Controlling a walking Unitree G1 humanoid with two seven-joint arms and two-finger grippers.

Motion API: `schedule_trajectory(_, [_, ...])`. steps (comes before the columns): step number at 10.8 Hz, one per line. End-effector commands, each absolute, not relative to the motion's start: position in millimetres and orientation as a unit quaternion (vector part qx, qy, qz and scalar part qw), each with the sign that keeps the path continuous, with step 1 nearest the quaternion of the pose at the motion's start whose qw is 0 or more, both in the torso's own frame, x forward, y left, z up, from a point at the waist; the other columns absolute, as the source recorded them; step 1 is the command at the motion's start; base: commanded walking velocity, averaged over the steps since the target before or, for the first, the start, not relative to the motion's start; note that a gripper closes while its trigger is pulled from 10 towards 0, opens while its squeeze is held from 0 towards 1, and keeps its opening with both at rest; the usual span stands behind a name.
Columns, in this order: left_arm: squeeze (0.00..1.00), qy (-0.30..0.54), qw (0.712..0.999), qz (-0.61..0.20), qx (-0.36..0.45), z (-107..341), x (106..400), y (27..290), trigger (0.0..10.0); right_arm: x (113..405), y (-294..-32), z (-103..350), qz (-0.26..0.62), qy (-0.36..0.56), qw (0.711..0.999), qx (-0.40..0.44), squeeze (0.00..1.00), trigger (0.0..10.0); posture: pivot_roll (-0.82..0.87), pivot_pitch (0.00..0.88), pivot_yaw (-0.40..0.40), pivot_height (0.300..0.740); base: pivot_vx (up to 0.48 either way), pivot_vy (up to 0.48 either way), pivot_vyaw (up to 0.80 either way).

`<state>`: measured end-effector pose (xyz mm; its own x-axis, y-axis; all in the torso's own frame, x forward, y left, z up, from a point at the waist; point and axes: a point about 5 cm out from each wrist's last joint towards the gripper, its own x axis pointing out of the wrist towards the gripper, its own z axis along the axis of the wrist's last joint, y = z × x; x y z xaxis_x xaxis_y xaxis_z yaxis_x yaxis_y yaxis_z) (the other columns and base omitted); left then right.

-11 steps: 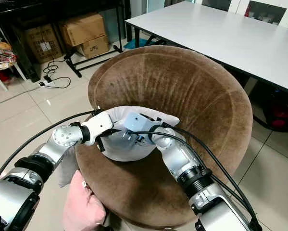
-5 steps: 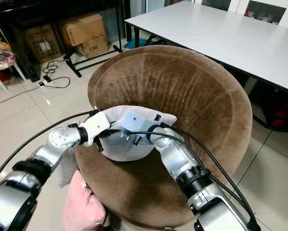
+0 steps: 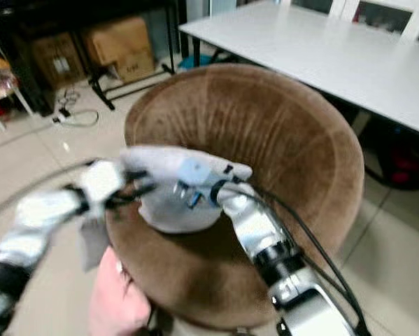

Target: Move the pillow to the sofa from floor

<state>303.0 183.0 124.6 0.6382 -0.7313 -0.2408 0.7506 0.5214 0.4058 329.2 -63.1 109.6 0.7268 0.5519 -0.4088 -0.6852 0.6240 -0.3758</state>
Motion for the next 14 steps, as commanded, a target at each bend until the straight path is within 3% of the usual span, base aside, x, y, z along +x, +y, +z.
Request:
schedule_trajectory(1, [1.00, 0.007, 0.877, -0.414, 0.244, 138.5, 297.7, 189.4, 10.0, 335.3, -56.5, 130.3, 0.350, 0.113, 0.910, -0.190, 0.00, 0.0, -0.11, 0.000, 0.016, 0.740, 0.000, 0.000, 0.00])
schedule_trajectory(2, [1.00, 0.021, 0.882, -0.401, 0.248, 146.9, 278.6, 203.3, 10.0, 342.6, -51.8, 142.9, 0.341, 0.138, 0.928, -0.064, 0.00, 0.0, -0.10, 0.000, 0.008, 0.740, 0.000, 0.000, 0.00])
schedule_trajectory(5, [1.00, 0.063, 0.883, -0.399, 0.240, 142.8, 245.7, 208.7, 10.0, 361.2, -58.0, 156.9, 0.260, 0.173, 0.944, 0.109, 0.00, 0.0, -0.08, 0.000, -0.024, 0.740, 0.000, 0.000, 0.00])
schedule_trajectory(7, [1.00, 0.088, 0.891, -0.384, 0.226, 143.8, 221.3, 205.2, 10.0, 377.4, -62.6, 164.9, 0.185, 0.191, 0.936, 0.229, 0.00, 0.0, -0.04, 0.000, -0.058, 0.740, 0.000, 0.000, 0.00])
schedule_trajectory(9, [1.00, 0.105, 0.895, -0.373, 0.220, 145.6, 206.3, 207.3, 10.0, 392.0, -79.5, 164.8, 0.105, 0.192, 0.943, 0.251, 0.00, 0.0, -0.01, 0.000, -0.069, 0.740, 0.000, 0.000, 0.00])
schedule_trajectory(12, [1.00, 0.132, 0.895, -0.370, 0.211, 147.1, 185.3, 205.8, 10.0, 400.1, -111.7, 149.5, -0.007, 0.224, 0.964, 0.142, 0.00, 0.0, 0.03, 0.000, -0.085, 0.740, 0.000, 0.000, 0.00])
schedule_trajectory(14, [1.00, 0.142, 0.898, -0.364, 0.205, 147.6, 174.0, 202.9, 10.0, 398.1, -124.7, 138.5, -0.036, 0.240, 0.966, 0.086, 0.00, 0.5, 0.04, 0.000, -0.114, 0.740, 0.000, 0.000, 0.00])
